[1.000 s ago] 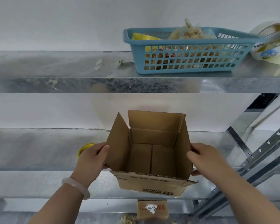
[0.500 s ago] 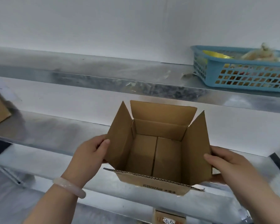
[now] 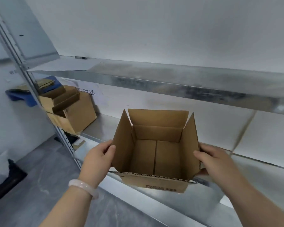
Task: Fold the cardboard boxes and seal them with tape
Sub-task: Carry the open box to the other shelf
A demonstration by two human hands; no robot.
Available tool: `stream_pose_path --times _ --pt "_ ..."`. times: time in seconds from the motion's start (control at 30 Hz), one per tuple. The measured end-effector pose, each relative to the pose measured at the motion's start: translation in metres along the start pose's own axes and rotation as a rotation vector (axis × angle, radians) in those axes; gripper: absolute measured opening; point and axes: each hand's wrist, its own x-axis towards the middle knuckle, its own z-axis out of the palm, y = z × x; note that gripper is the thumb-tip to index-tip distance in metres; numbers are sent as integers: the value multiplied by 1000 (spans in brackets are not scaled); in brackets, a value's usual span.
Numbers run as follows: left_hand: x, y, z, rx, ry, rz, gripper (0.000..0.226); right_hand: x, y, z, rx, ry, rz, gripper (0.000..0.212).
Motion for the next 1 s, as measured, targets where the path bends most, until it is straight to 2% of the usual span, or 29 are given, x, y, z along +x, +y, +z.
stream_pose_path --times 0.2,0.5,0.63,0.7,0.83,0.9,1.0 --pt "81 -54 -47 11 49 -108 32 59 -27 94 -40 -72 1 20" --pt "217 -104 -101 49 99 -190 25 160 -63 212 -32 -176 -24 29" --pt "268 -118 -119 137 83 -183 34 194 -78 252 -20 -157 20 18" --pt "290 -127 -127 189 66 -154 37 206 -82 273 -19 -133 45 11" --pt "333 -139 -143 307 10 -56 35 222 -88 315 -13 -46 116 11" --pt "349 -141 -150 404 -11 40 35 228 -90 333 -22 5 139 13" --pt "367 -144 -157 701 16 280 39 230 -91 357 -57 96 126 14"
